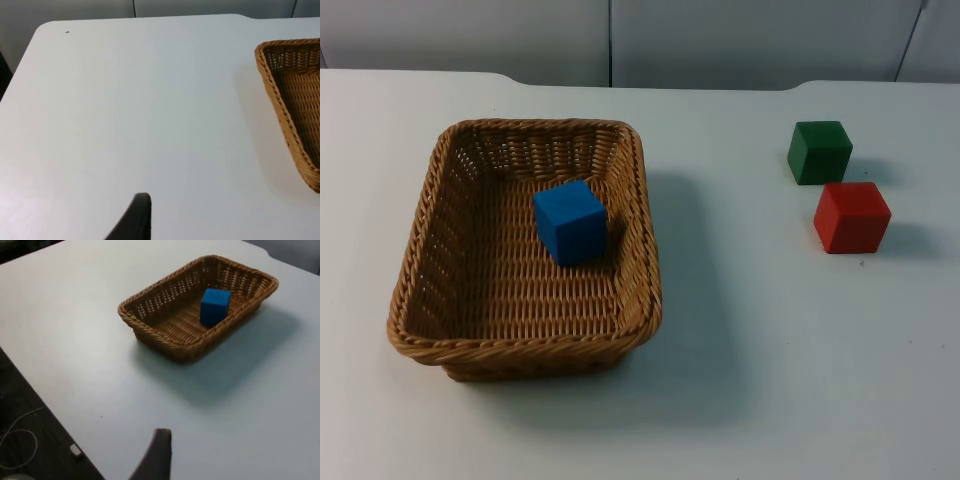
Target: Pick up the basket with the left hand and place the blue cube into the basket with the right hand.
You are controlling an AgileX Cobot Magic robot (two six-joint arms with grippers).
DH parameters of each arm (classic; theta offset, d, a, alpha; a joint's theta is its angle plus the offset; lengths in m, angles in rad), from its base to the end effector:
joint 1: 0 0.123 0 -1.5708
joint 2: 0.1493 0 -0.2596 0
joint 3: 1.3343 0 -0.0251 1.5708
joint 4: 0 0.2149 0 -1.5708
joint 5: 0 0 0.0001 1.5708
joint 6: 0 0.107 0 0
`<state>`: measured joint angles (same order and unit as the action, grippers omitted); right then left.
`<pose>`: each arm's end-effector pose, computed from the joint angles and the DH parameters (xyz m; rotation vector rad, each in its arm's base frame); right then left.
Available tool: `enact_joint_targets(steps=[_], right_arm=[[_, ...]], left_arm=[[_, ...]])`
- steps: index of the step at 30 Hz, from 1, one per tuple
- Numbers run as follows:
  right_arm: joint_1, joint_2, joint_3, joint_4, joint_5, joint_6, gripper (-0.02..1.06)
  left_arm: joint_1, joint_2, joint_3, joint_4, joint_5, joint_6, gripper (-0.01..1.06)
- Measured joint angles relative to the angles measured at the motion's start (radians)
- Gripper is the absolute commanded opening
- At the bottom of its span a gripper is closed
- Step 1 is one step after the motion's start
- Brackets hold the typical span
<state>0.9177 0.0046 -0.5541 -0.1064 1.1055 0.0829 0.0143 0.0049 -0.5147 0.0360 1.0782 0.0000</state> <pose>0.0059 -0.0090 0.2627 -0.8298 1.8985 0.4975 0.0018 0.0034 0.2549 -0.0169 2.0518 0.0520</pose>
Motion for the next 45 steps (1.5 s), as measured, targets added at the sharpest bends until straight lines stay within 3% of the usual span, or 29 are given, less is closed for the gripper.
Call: enact_joint_targets(steps=[40, 42, 44, 45], right_arm=[[0.006, 0.0, 0.042, 0.026, -0.015, -0.058, 0.82], [0.006, 0.0, 0.042, 0.026, -0.015, -0.058, 0.86], [0.006, 0.0, 0.042, 0.026, -0.015, -0.058, 0.99], [0.006, 0.0, 0.042, 0.026, -0.015, -0.058, 0.99]], left_arm=[[0.0, 0.0, 0.0, 0.0, 0.0, 0.0, 0.97], [0.0, 0.0, 0.0, 0.0, 0.0, 0.0, 0.97], [0.0, 0.0, 0.0, 0.0, 0.0, 0.0, 0.97], [0.0, 0.0, 0.0, 0.0, 0.0, 0.0, 0.97]])
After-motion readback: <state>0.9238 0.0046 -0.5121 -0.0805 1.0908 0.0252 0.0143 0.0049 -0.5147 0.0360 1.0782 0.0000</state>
